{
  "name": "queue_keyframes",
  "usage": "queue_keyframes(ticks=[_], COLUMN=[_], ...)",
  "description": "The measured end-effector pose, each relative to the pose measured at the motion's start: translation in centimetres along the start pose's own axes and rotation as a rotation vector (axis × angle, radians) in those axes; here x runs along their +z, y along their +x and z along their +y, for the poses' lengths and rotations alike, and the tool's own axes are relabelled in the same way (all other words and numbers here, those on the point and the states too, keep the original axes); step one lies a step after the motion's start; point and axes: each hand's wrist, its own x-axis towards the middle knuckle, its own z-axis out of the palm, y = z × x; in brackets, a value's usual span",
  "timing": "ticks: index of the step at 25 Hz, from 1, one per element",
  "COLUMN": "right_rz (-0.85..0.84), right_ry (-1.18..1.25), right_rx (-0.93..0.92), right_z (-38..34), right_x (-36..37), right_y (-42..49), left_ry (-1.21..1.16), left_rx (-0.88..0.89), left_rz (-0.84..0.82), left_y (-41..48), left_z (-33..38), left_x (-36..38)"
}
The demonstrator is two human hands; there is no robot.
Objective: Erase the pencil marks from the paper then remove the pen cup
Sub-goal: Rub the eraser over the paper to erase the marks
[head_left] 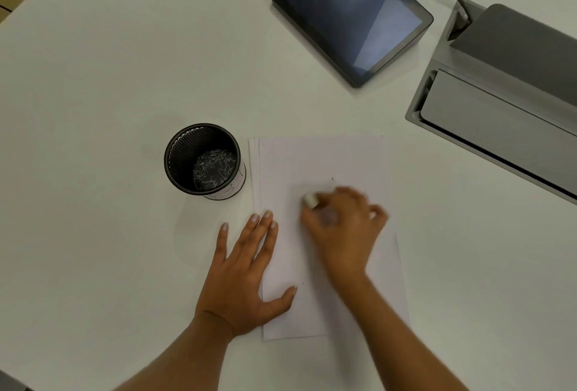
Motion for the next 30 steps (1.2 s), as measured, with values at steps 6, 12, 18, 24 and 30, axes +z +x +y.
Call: queue_keyframes(ticks=[6, 12, 18, 24, 30], right_rz=[0.045, -0.086, -0.020, -0.098, -0.001], right_ry=[-0.038, 0.003, -0.070, -0.006, 0.243], right_rx=[0.019, 0.016, 0.024, -0.078, 0.044], right_z=[2.4, 0.7, 2.7, 2.9, 5.0], right_x=[-1.4, -1.8, -3.2, -3.0, -2.9], right_y=[2.3, -1.8, -2.4, -6.3, -8.8], left_ry=[-0.002, 0.007, -0.008, 0.003, 0.049], left_rx=[-0.001, 0.003, 0.001, 0.015, 0.035], left_rz=[0.004, 0.007, 0.013, -0.013, -0.048], left_y=[0.0, 0.0, 0.0, 0.0, 0.1], left_z=[0.1, 0.0, 0.1, 0.0, 0.0], left_x=[-0.1, -0.1, -0.1, -0.2, -0.3])
